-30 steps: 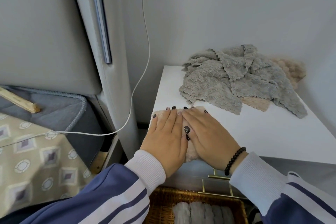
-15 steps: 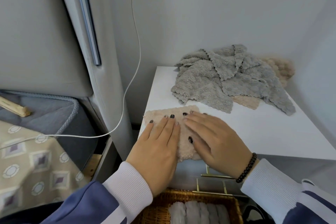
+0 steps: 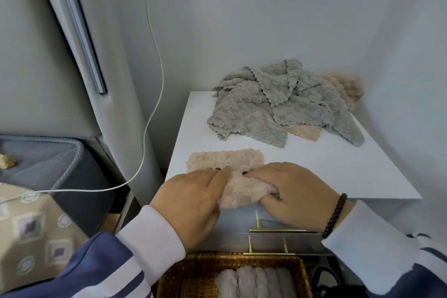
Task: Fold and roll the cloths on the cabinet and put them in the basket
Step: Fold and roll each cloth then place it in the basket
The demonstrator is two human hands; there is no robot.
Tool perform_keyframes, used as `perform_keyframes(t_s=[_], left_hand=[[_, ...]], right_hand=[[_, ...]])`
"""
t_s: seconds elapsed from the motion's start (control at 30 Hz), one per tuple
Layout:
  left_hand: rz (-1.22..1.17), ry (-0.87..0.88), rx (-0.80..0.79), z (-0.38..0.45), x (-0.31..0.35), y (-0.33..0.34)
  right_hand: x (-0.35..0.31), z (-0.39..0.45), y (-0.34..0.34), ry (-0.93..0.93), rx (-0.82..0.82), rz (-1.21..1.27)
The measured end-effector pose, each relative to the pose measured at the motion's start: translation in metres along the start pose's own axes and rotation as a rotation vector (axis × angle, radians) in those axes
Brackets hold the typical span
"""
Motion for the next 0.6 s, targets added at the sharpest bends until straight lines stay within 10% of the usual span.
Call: perform_keyframes(t_s=[0.27,0.5,0.6], left_hand=[[-0.431,-0.064,-0.122,0.044,-0.009,-0.022],[-0.141,-0.077,0.383,0.083,-0.020,-0.064],[-0.045,0.009,0.323,0.084,-0.015,-0.047]], right_hand=[[0.024,0.002,-0.053,0.283,0.019,0.260],[0.015,0.010,-0.095,-0.086,0.717,-0.086],[0.016,0.001,-0.091,-0.153,0.615,-0.154]])
Point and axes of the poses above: each hand's wrist, its own z-axis towards the middle knuckle, its own y-axis out of the palm, x = y × z, the point moved 6 cm from there along z, towards the middle knuckle, and after that the axes turned 7 degrees about z, right-handed, at the moved point
